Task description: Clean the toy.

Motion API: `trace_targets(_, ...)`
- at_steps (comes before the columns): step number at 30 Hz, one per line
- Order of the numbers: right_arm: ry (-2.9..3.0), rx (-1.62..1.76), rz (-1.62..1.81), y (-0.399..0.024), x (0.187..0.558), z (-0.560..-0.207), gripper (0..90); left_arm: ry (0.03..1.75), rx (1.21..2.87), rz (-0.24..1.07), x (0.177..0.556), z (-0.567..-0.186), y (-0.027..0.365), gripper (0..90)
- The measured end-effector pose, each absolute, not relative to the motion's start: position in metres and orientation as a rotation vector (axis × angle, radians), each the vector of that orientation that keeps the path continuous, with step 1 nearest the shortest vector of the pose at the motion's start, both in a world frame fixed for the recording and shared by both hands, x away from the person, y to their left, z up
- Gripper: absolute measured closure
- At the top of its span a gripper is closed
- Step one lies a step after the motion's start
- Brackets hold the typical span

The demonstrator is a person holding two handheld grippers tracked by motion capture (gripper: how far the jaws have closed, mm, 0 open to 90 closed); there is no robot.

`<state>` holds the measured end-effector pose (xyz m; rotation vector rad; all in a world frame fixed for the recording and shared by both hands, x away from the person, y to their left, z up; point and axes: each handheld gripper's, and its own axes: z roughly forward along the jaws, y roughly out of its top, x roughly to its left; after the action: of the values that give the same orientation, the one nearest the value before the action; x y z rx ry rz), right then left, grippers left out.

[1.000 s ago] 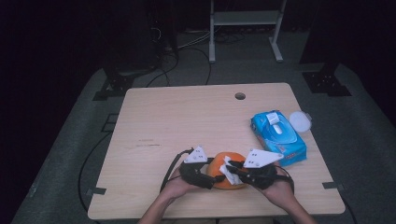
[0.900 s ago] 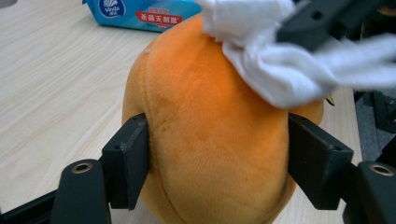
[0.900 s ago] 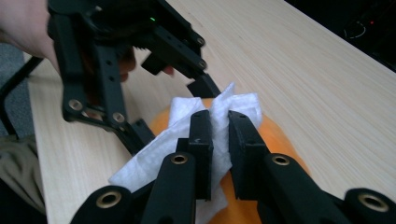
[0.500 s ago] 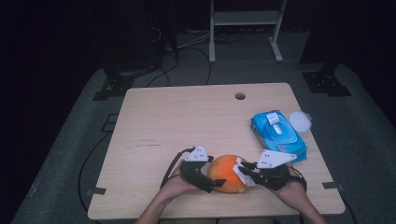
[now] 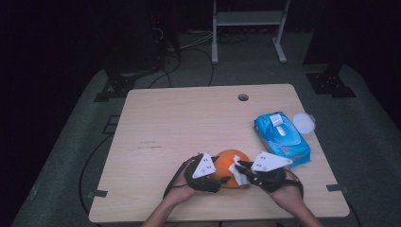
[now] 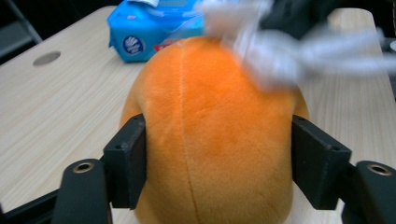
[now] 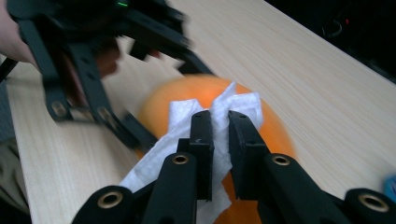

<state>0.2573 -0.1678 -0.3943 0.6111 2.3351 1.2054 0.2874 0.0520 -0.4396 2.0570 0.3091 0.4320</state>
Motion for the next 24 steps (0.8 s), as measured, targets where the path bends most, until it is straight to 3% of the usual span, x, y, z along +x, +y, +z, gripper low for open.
trace_targets(4,2.32,0.52,1.18,-0.146,0.251,-0.389,79.6,0.283,2.072,0.446,0.286,-0.438,0.051,25.6)
trace_targets(9,2.314,0.614,1.175,-0.164,0.262,-0.394,79.6,0.38,2.029,0.335,0.297,-0.441,0.059,10.0)
trace_targets(12,2.312,0.643,1.192,-0.172,0.265,-0.396,79.5,0.433,2.008,0.256,0.301,-0.442,0.061,13.9)
trace_targets(15,2.294,0.642,1.176,-0.168,0.263,-0.393,79.6,0.4,2.024,0.332,0.296,-0.439,0.058,24.8)
trace_targets(17,2.292,0.616,1.174,-0.16,0.258,-0.391,79.6,0.34,2.041,0.38,0.29,-0.437,0.053,27.2)
trace_targets(21,2.304,0.533,1.134,-0.147,0.252,-0.389,79.4,0.281,2.071,0.402,0.286,-0.436,0.052,25.3)
trace_targets(24,2.295,0.57,1.136,-0.155,0.257,-0.39,79.4,0.358,2.043,0.332,0.294,-0.437,0.058,14.0)
